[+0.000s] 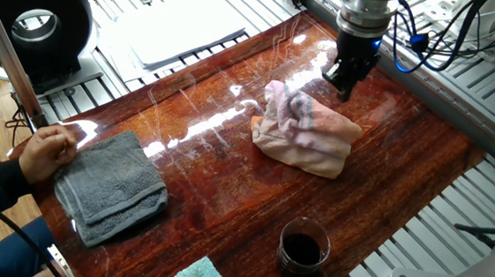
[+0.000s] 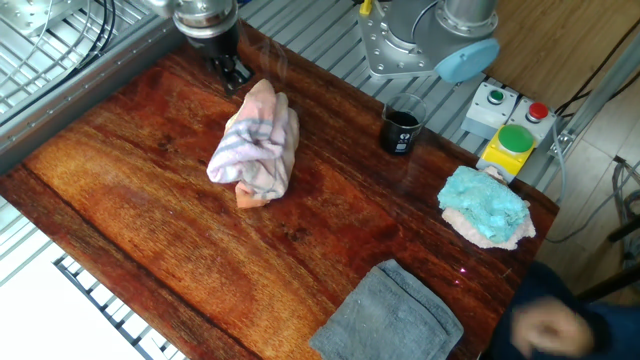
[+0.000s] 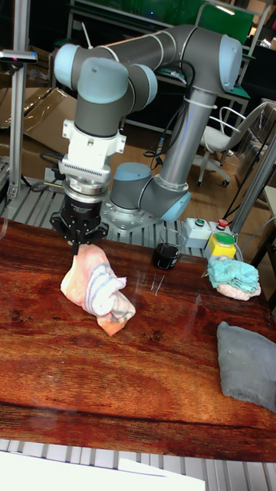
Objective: Clean the table with a cloth
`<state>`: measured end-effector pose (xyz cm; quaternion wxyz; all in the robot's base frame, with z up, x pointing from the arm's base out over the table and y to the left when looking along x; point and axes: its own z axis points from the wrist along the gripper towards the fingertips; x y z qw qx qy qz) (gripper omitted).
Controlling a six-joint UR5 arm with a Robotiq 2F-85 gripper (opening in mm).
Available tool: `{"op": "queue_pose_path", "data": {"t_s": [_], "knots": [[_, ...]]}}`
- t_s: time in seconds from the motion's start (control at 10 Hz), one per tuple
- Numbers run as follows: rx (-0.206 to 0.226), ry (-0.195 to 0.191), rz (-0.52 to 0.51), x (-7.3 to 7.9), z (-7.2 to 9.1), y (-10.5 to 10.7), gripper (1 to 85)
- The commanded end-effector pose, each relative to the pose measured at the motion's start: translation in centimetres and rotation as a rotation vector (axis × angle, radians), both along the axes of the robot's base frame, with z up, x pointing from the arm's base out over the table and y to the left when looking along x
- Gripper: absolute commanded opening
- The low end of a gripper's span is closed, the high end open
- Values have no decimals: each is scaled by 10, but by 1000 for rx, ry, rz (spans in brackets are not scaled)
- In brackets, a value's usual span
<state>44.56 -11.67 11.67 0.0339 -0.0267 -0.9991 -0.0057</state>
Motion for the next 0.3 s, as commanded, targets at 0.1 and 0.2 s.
{"op": "queue_pose_path", "data": {"t_s": [0.1, 0.2], "knots": [[57, -23, 6, 13, 0, 12, 10], [68, -23, 9, 14, 0, 15, 10]]}}
